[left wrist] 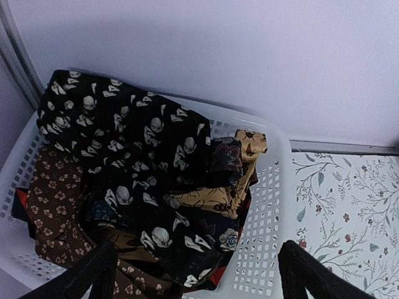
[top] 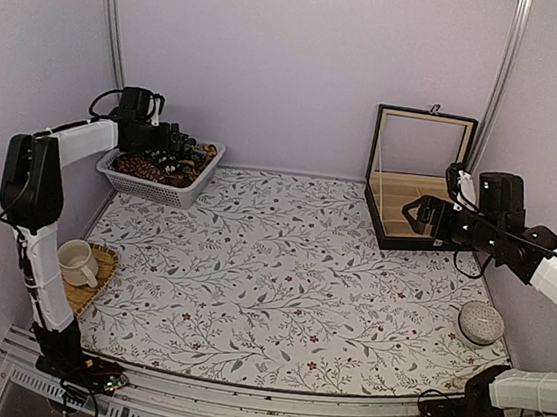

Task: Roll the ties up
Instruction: Pick up the tie from the bin.

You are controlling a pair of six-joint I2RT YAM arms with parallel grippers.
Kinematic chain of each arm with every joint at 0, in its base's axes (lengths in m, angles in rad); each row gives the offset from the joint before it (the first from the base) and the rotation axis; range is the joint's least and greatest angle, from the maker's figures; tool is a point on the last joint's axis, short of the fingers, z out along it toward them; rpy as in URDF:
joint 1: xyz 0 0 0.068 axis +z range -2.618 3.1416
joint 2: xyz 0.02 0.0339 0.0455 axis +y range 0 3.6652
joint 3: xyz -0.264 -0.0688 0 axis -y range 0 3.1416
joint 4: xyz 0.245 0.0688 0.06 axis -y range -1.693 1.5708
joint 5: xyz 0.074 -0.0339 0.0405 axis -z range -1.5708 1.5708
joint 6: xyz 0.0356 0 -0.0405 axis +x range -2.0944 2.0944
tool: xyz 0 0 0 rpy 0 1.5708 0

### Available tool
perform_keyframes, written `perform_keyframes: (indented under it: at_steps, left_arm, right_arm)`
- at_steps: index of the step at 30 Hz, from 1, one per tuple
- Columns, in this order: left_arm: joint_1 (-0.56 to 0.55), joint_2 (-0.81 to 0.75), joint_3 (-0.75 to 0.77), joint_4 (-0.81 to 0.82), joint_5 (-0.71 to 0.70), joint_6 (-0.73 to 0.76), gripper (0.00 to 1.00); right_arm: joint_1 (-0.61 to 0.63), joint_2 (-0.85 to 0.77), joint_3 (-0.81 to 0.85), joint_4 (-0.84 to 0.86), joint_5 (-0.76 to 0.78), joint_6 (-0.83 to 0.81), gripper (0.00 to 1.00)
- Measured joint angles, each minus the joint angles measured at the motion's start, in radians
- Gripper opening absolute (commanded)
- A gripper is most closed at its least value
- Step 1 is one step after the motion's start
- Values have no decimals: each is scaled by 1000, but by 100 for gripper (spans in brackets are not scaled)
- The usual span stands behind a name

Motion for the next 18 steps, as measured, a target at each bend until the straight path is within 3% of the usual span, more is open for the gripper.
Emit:
perform_keyframes:
  at_steps: [9,13,18]
  left_arm:
    - [0,250,138,-101,-47,2,86]
    - [1,264,113,-113,-63,1,70]
    - [1,266,114,-106,-67,12,37]
  right_arm:
    - [-1,8,-27,35,-37,12,100]
    - [-1,14,-32,43,-43,21,100]
    - [-1,20,-32,51,-55,25,100]
